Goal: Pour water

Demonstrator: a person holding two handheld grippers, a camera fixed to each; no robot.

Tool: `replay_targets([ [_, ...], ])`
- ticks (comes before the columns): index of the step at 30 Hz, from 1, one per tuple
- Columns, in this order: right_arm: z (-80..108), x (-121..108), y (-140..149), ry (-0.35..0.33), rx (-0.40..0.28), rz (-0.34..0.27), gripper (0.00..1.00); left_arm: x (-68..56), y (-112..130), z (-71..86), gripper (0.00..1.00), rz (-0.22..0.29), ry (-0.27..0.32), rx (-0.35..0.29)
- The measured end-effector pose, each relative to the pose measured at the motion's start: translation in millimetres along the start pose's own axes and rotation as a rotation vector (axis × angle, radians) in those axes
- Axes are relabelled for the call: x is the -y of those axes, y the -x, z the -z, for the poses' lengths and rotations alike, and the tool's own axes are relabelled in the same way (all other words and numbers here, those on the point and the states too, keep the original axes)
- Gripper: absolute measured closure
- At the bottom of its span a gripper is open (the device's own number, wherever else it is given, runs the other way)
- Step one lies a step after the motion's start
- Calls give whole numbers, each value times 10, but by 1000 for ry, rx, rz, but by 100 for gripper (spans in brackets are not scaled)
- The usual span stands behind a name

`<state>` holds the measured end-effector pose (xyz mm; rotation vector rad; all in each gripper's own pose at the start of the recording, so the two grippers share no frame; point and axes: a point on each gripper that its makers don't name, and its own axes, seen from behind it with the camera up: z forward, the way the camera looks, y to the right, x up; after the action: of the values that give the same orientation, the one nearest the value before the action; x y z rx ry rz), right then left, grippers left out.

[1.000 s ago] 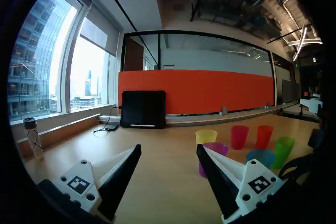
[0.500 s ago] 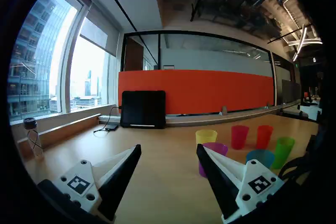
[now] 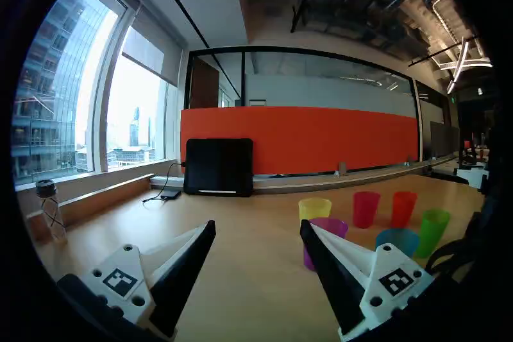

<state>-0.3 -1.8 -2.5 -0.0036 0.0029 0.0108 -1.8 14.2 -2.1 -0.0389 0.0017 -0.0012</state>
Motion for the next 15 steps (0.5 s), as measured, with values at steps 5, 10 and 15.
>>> replay_targets([
  [5,2,-22,29,2,4,9,1,-3,1,1,2,0,0,0],
  [10,6,-32,25,4,2,10,1,-3,0,3,2,0,0,0],
  [15,11,-32,28,5,1,11,0,0,0,2,2,0,0,0],
])
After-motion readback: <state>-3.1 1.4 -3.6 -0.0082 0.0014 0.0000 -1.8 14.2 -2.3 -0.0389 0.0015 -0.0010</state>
